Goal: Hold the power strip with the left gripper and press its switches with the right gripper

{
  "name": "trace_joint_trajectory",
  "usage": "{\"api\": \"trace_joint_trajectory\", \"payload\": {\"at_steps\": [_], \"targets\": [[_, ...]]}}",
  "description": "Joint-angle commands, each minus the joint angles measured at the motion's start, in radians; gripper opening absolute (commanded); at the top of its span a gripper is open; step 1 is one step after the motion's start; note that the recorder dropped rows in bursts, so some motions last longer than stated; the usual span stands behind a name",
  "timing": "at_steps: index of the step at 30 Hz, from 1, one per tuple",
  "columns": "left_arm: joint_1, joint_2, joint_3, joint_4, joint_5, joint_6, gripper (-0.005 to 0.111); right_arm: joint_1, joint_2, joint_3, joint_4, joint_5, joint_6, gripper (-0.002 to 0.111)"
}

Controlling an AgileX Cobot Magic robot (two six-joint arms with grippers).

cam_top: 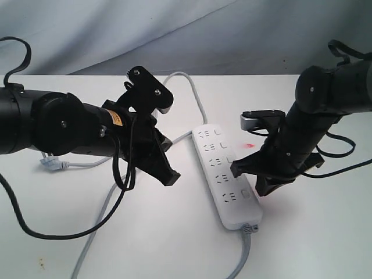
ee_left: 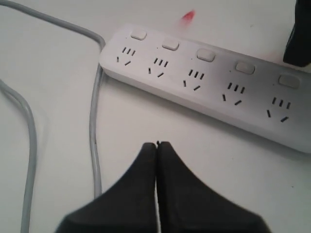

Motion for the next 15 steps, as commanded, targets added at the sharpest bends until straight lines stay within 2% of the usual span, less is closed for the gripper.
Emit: {"api": "trace_joint_trajectory", "payload": {"at_steps": [1,9,15], "targets": [[0.001,-0.009,0.004,-0.005,0.015,-0.013,0.0,0.003,-0.003,0.007,-0.121,-0.006,0.089,0.0],[0.001,-0.009,0.004,-0.008,0.015,-0.013,0.0,0.019,-0.003,0.007,0.048,0.033,-0.019,0.0],[0.001,-0.009,0.004,-0.008,0.015,-0.013,0.0,0.14,-0.003,0.007,0.088,0.02,-0.041,0.0]]}}
